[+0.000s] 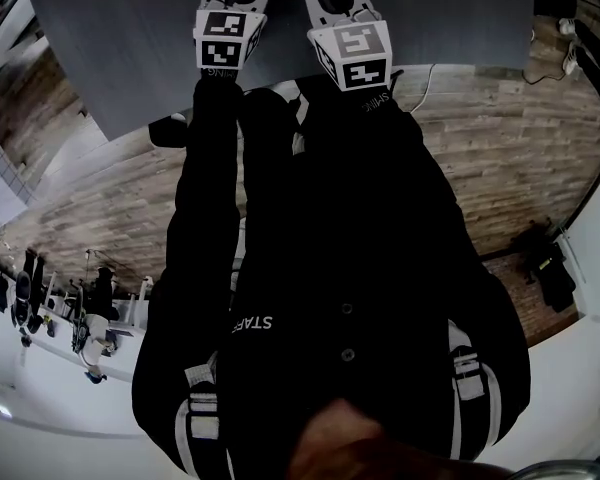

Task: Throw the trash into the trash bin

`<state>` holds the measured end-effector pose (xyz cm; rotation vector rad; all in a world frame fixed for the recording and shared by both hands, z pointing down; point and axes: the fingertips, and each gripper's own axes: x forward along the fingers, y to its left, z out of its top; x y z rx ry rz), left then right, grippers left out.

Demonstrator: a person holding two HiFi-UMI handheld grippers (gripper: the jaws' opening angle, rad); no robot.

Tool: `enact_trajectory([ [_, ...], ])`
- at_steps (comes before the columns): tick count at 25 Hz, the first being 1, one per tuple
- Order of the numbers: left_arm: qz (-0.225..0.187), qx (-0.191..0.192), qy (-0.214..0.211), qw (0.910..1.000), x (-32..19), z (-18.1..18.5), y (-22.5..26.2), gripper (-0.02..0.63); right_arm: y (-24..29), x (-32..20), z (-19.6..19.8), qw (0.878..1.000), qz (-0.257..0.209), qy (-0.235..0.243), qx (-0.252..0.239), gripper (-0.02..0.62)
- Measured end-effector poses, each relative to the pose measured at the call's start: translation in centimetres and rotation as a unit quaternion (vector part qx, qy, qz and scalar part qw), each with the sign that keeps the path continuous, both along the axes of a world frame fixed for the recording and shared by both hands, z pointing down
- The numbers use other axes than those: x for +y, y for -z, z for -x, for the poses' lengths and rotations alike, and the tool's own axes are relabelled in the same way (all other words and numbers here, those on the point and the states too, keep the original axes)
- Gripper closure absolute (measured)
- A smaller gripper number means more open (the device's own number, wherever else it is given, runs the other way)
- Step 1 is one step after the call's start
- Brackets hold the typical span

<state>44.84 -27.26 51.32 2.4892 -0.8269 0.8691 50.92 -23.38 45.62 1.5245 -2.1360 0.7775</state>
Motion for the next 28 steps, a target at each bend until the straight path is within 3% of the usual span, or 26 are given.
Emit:
enact_trajectory([
  [11, 0.013, 0.007, -0.07, 0.9974, 0.2, -1.8, -2.2, 0.29, -1.7, -0.4, -1.3, 1.0, 0.014, -0.014, -0.004, 0.578],
  [20, 0.009, -0.047, -0.12, 0.9916, 1.3, -2.6, -4.3, 0.282, -2.0, 0.3, -2.6, 1.0, 0.017, -0.025, -0.002, 0.578],
  [28, -0.007, -0.07, -0.115, 0.9909, 0.5, -2.2, -4.3, 0.284, -1.8, 0.6, -2.5, 0.999, 0.019, -0.026, -0.003, 0.578],
])
